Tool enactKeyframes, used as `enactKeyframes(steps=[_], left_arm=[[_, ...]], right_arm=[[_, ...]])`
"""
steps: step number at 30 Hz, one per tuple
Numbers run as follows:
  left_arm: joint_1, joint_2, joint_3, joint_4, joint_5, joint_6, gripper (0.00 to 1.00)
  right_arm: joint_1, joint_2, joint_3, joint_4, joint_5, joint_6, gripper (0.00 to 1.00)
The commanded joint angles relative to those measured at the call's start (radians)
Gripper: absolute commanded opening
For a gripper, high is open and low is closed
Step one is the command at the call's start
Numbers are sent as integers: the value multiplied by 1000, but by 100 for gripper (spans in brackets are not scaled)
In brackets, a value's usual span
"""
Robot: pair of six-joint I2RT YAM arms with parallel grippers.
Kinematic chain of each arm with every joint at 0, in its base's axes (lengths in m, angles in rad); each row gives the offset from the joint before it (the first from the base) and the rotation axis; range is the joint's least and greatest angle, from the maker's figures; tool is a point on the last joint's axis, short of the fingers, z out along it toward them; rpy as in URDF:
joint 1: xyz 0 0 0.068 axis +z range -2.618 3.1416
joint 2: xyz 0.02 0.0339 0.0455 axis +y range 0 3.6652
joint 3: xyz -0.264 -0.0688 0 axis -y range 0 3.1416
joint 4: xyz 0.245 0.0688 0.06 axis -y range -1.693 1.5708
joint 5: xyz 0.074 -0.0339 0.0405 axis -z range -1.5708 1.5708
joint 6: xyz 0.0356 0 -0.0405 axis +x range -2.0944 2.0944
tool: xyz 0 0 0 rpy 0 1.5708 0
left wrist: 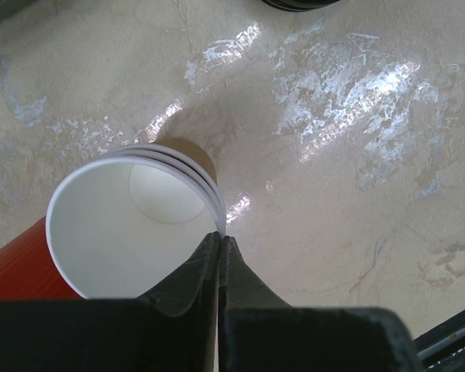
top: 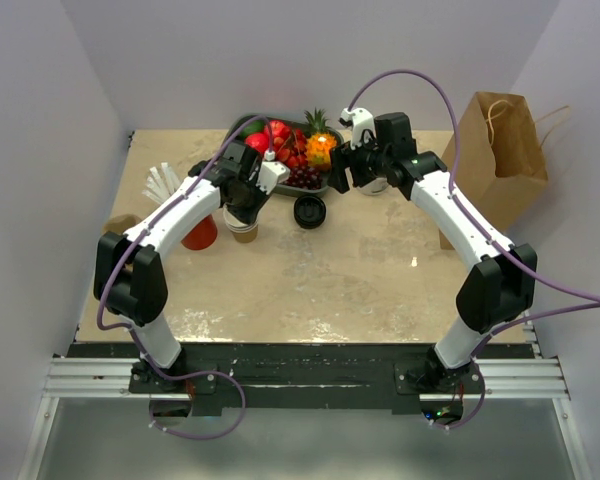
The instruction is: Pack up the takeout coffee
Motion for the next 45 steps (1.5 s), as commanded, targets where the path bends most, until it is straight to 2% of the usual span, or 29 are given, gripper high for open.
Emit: enactKeyframes(steps=[1, 5, 11, 15, 17, 19, 23, 28, 35, 45], left_arm=[[4, -14, 37, -2, -24, 26, 0], [4, -35, 53, -14, -43, 46, 0], [5, -34, 157, -95, -74, 106, 0], [8, -46, 155, -91, -77, 143, 0], [8, -41, 157, -95, -75, 147, 0], [8, -43, 149, -89, -86, 147, 0], [8, -99, 13, 42, -118, 141, 0], [14, -141, -67, 164, -175, 115, 0], [16, -150, -69, 178, -190, 72, 0], [14, -150, -41, 122, -187, 44, 0]], right_arm=[[-1, -19, 2, 28, 12, -9, 75], [-1, -16, 0, 28, 12, -8, 75], [-1, -8, 2, 31, 7, -8, 74], [2, 19, 2, 45, -29, 15, 74], [2, 36, 3, 63, -83, 49, 75], [2, 68, 15, 103, -164, 169, 77], [34, 169, 58, 214, -285, 343, 83], [131, 343, 186, 215, -345, 357, 87], [165, 470, 236, 307, -397, 480, 90], [180, 550, 241, 477, -479, 661, 89]])
